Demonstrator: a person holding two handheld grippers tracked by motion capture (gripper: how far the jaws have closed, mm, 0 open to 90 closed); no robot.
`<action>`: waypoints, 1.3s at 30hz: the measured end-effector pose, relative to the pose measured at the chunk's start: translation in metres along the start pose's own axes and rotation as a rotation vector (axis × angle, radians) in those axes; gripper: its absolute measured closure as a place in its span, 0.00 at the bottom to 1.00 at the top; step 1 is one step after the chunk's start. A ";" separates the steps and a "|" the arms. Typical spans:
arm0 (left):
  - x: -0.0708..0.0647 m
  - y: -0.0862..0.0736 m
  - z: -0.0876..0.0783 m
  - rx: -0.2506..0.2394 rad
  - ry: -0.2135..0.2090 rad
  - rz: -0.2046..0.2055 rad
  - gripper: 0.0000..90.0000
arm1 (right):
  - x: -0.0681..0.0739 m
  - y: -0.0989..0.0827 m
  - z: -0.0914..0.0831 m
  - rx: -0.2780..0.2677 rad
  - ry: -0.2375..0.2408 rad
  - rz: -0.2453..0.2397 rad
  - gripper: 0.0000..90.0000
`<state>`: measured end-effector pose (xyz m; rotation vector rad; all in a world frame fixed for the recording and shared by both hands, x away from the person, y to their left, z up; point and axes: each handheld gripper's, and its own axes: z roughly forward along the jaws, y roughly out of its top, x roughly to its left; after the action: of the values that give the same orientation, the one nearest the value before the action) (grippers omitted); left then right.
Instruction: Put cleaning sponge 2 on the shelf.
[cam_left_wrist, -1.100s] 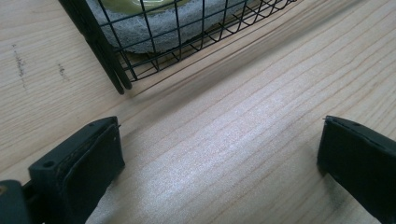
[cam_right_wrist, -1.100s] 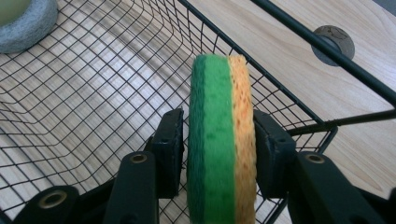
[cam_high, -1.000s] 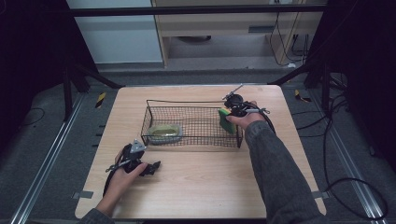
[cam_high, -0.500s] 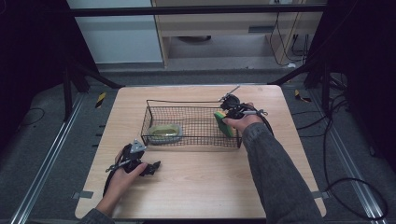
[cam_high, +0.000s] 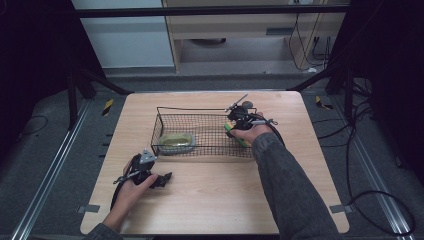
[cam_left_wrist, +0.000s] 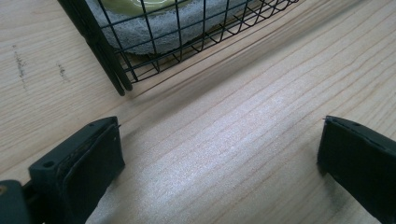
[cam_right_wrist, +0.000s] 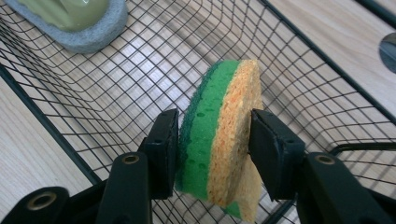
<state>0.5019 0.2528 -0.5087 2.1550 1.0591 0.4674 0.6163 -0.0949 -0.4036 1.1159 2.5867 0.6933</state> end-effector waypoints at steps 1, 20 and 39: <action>0.000 0.000 0.000 0.000 0.000 0.000 0.00 | 0.001 0.001 0.001 0.002 0.003 0.005 0.58; 0.000 0.000 0.000 0.000 0.000 0.002 0.00 | 0.011 0.001 0.006 -0.007 0.037 0.020 0.44; 0.000 0.000 0.001 -0.003 -0.001 0.001 0.00 | 0.010 -0.001 -0.010 -0.050 0.005 0.029 0.27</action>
<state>0.5025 0.2527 -0.5088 2.1532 1.0568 0.4676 0.6048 -0.0915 -0.3959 1.1397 2.5478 0.7640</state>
